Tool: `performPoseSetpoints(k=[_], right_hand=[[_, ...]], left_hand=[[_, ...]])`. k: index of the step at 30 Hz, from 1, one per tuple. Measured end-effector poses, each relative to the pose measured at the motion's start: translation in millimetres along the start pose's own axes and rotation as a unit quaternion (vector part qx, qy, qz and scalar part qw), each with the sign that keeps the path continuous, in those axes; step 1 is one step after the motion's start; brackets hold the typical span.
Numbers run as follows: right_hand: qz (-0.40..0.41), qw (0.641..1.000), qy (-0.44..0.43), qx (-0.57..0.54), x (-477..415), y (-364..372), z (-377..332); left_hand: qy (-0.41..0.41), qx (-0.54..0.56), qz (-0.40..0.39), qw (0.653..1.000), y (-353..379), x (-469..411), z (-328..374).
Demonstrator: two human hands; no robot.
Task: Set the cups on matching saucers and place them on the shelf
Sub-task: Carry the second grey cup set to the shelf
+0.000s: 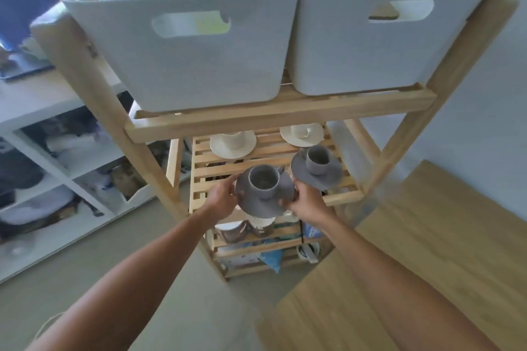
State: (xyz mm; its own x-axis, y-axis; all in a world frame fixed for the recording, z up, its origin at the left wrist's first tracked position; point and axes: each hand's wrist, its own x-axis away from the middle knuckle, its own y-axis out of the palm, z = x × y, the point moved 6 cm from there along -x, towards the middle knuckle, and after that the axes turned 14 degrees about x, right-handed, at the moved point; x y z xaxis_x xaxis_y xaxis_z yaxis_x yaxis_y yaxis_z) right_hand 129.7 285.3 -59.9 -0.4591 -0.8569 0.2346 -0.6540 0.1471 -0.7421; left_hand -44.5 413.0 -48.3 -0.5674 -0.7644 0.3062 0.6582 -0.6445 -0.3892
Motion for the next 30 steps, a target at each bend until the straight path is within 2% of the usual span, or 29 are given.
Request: performPoseSetpoints(k=[7,16,21,30], right_hand=[[-0.039,0.998,-0.019,0.054,-58.2,25.2,-17.0],[-0.015,0.994,-0.017,0.11,-91.8,49.2,-13.1],[-0.012,0.991,-0.01,0.13,-94.5,50.7,-13.0],[-0.003,0.996,-0.009,0.092,-84.4,46.2,-15.2]], left_hand=[[0.004,-0.019,0.033,0.999,-25.7,-43.1,-22.6],[-0.01,-0.068,0.088,0.994,-38.5,-71.1,-35.7],[-0.012,-0.081,0.085,0.993,-39.0,-73.1,-37.1],[-0.018,-0.106,0.07,0.992,-39.1,-62.5,-43.4]])
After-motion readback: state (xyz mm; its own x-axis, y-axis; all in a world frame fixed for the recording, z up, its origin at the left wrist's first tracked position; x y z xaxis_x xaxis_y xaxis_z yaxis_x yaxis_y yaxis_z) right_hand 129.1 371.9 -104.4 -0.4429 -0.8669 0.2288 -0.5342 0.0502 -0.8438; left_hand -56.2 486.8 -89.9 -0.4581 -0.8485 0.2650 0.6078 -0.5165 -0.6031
